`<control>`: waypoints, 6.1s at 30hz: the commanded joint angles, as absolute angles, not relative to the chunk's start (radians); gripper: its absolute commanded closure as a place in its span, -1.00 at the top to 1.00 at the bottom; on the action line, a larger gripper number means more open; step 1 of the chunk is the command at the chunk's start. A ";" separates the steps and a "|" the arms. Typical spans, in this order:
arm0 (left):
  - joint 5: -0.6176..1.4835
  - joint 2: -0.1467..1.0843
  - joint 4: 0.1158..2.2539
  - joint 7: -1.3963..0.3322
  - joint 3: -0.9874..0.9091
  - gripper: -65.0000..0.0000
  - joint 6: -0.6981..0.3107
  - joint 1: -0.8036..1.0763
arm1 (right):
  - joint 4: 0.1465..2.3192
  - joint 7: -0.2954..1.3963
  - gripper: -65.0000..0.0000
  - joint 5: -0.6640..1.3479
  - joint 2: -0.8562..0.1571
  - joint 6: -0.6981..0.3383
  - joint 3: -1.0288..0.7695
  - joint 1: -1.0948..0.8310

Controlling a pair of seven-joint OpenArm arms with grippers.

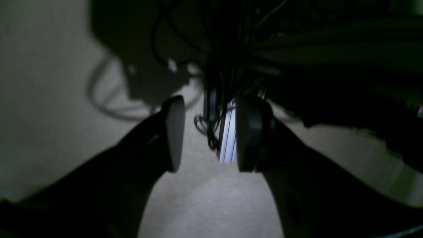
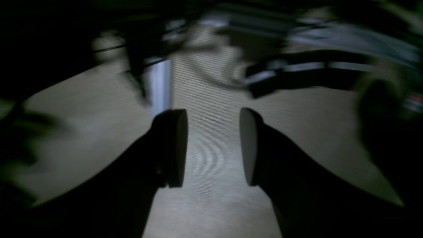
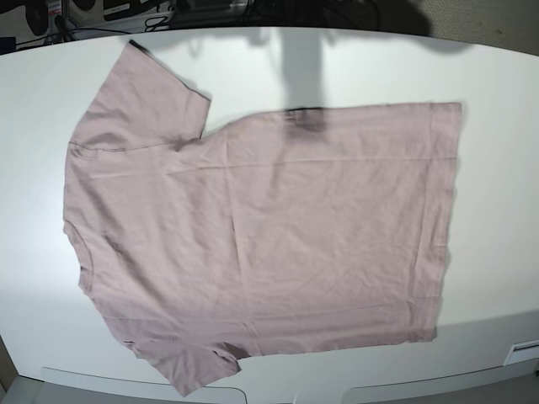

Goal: Fold the T-shirt properly

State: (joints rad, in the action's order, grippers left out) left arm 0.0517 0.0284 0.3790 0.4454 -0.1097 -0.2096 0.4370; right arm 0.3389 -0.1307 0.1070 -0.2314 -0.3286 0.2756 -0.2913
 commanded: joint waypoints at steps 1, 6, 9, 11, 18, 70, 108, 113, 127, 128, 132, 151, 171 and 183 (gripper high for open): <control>0.073 0.041 0.400 0.458 -0.109 -0.22 -0.209 0.466 | 0.370 -0.134 -0.18 0.109 -0.261 -0.347 0.276 -0.322; 0.141 0.065 0.502 0.457 -0.109 -0.22 -0.210 0.543 | 0.554 -0.111 -0.18 0.108 -0.324 -0.354 0.276 -0.462; 0.140 0.067 0.544 0.456 -0.109 -0.22 -0.210 0.572 | 0.640 -0.110 -0.18 0.107 -0.349 -0.329 0.276 -0.537; 0.140 0.067 0.560 0.446 -0.109 -0.22 -0.210 0.587 | 0.685 -0.096 -0.18 0.107 -0.360 -0.334 0.276 -0.578; 0.140 0.061 0.628 0.446 -0.109 -0.22 -0.210 0.636 | 0.824 -0.090 -0.18 0.108 -0.366 -0.329 0.276 -0.723; 0.149 0.135 1.649 0.307 -0.110 -0.42 -0.026 1.183 | 1.921 0.039 -0.18 0.103 -0.549 -0.396 -0.031 -1.172; -0.687 0.377 1.874 0.187 -0.109 -0.63 0.086 0.937 | 2.087 0.099 -0.18 -0.476 -0.548 -0.393 -0.236 -0.981; -0.688 0.467 1.873 0.177 -0.109 -0.46 -0.083 0.920 | 2.087 0.099 -0.18 -0.470 -0.548 -0.393 -0.236 -0.981; -0.586 0.546 1.871 0.051 -0.024 -0.32 -0.161 0.761 | 2.088 0.099 -0.18 -0.469 -0.548 -0.392 -0.236 -0.980; -0.606 0.554 1.870 0.039 -0.001 -0.32 -0.154 0.758 | 2.088 0.099 -0.18 -0.469 -0.548 -0.392 -0.236 -0.978; -0.712 0.566 1.838 -0.011 0.095 -0.32 -0.073 0.730 | 2.098 0.099 -0.18 -0.469 -0.548 -0.392 -0.236 -0.978; -0.846 0.563 1.550 -0.213 0.304 -0.33 0.004 0.466 | 2.190 0.159 -0.18 -0.468 -0.546 -0.392 -0.236 -0.978; -0.845 0.563 1.537 -0.174 0.304 -1.00 0.004 0.443 | 2.190 0.158 -0.18 -0.468 -0.546 -0.410 -0.235 -0.978; -0.846 0.563 1.538 -0.183 0.304 -1.00 0.004 0.449 | 2.184 0.248 0.04 -0.471 -0.626 -0.698 -0.236 -0.998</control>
